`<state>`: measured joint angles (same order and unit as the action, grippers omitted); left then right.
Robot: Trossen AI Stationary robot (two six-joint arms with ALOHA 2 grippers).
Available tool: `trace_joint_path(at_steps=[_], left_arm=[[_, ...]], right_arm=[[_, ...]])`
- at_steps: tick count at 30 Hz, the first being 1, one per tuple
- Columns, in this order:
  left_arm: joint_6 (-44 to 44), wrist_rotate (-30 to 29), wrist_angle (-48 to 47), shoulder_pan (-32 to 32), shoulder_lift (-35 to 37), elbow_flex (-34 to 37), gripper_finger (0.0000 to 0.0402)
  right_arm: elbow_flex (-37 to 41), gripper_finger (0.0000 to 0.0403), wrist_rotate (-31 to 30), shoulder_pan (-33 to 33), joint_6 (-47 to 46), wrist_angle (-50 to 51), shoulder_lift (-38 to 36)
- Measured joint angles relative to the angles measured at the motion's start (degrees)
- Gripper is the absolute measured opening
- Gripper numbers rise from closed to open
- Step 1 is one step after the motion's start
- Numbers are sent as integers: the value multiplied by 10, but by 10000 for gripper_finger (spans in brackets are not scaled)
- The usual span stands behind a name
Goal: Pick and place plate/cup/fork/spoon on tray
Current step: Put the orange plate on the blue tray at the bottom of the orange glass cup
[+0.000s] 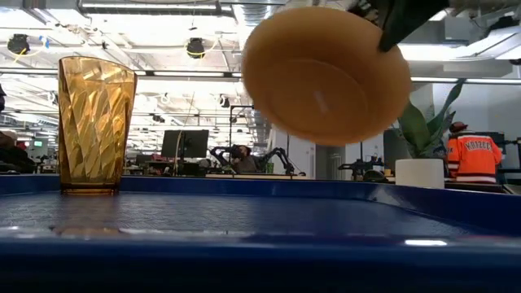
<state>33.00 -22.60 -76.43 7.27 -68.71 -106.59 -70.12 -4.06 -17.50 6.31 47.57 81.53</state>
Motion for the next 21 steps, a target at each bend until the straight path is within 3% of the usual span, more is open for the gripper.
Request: trace_joint_path(at_steps=[8, 15, 21], left_arm=[[60, -10, -40, 0, 32, 0, 282], [63, 12, -42, 0, 71, -1, 282], [63, 24, -43, 0, 97, -1, 282]], right_arm=[[-82, 2, -1, -56, 117, 19, 119], [-191, 2, -1, -114, 49, 35, 235], [-303, 5, -1, -160, 62, 71, 345]])
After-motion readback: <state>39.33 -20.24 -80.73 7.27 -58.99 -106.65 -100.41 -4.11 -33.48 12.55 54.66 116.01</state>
